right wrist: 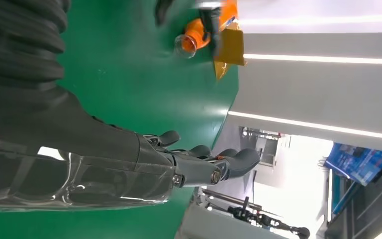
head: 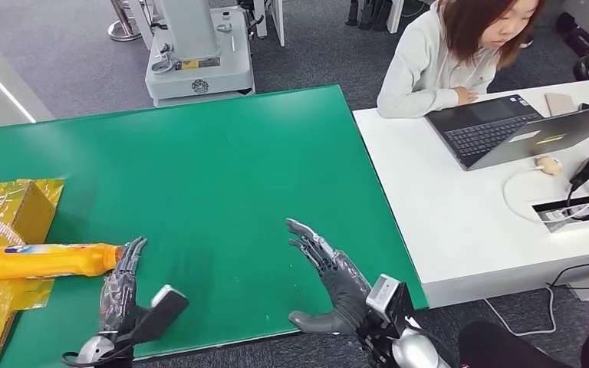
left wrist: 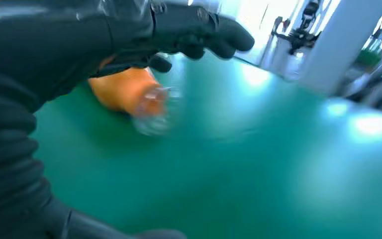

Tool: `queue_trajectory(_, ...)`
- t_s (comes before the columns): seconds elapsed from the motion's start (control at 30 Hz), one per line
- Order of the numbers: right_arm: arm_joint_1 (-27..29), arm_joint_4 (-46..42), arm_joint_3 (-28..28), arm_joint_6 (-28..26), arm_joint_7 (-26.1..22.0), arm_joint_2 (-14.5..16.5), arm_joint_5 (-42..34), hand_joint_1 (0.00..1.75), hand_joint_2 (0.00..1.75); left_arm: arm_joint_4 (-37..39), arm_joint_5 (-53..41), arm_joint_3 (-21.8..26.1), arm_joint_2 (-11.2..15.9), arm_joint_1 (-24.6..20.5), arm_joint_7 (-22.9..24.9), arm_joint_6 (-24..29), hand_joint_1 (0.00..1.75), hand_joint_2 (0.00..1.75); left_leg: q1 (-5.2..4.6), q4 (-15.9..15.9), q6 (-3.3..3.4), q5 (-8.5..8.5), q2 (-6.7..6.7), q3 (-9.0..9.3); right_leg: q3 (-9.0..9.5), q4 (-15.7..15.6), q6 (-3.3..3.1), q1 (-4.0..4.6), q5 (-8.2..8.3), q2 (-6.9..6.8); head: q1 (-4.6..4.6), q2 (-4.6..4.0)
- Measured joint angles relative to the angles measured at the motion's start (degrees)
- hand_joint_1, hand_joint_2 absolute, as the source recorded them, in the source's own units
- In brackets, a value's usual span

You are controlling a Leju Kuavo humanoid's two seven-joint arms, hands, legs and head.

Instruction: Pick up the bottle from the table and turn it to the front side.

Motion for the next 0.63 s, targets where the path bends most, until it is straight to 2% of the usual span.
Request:
queue_trajectory(0.07, -0.10, 0.33, 0.10, -0.35, 0.13, 0.02, -0.64, 0.00, 1.75, -5.37, 8.40, 4.87, -4.40, 2.06, -8.79, 0.00, 0.00, 1.75, 0.00, 0.01, 0.04, -0.03, -0.04, -0.12, -0.04, -0.02, 0.04, 0.00, -0.02, -0.07, 0.03, 0.00)
queue_trajectory(0.13, -0.40, 0.93, 0.34, -0.89, 0.11, 0.08, -1.21, 0.00, 1.75, -10.23, 6.44, 8.89, -8.53, 3.38, -13.78, 0.00, 0.00, 1.75, 0.00, 0.01, 0.08, -0.05, -0.03, -0.17, -0.06, -0.03, 0.06, 0.00, -0.03, -0.09, 0.02, 0.00)
queue_trajectory(0.23, -0.76, 1.93, 0.84, -1.70, 0.05, 0.13, -1.60, 0.00, 1.75, -17.88, -1.04, 12.38, -12.90, 4.79, -16.41, 0.00, 0.00, 1.75, 0.00, 0.02, 0.14, -0.09, -0.05, -0.19, -0.07, -0.03, 0.09, 0.00, -0.03, -0.13, 0.01, 0.00)
queue_trajectory(0.33, -0.81, 2.42, 1.30, -2.97, -0.18, 0.13, -1.98, 0.00, 1.75, -23.94, 0.66, 12.84, -15.48, 5.99, -16.70, 0.00, 0.00, 1.75, 0.00, 0.02, 0.15, -0.09, -0.09, -0.20, -0.10, -0.03, 0.10, 0.00, -0.04, -0.17, -0.01, 0.00)
queue_trajectory(0.4, -0.14, 2.39, 1.40, -4.85, -0.71, 0.13, -2.87, 0.00, 1.75, -27.33, 6.17, 10.71, -16.22, 6.47, -16.75, -0.05, 0.00, 1.75, 0.01, 0.03, 0.15, -0.09, -0.17, -0.21, -0.13, -0.05, 0.12, 0.00, -0.07, -0.23, -0.01, 0.00)
queue_trajectory(0.47, 1.21, 1.86, 1.33, -7.41, -1.67, 0.14, -3.88, 0.00, 1.75, -28.84, 16.70, 6.02, -16.42, 6.37, -16.54, -1.06, 0.00, 1.75, 0.01, 0.03, 0.15, -0.10, -0.29, -0.24, -0.11, -0.05, 0.14, 0.01, -0.11, -0.34, 0.01, 0.00)
queue_trajectory(0.57, 3.87, 0.26, 1.13, -11.49, -3.01, 0.19, -5.05, 0.00, 1.75, -29.31, 34.38, -2.25, -16.36, 6.37, -14.64, -5.36, 0.00, 1.75, 0.01, 0.03, 0.17, -0.11, -0.29, -0.33, -0.13, -0.05, 0.16, 0.01, -0.13, -0.35, 0.01, 0.00)
queue_trajectory(0.63, 4.95, -0.47, 1.04, -12.95, -3.30, 0.24, -5.42, 0.00, 1.75, -29.41, 38.89, -5.38, -16.19, 6.23, -13.83, -7.71, 0.00, 1.75, 0.02, 0.03, 0.18, -0.12, -0.26, -0.37, -0.16, -0.05, 0.16, 0.01, -0.13, -0.32, 0.02, 0.00)
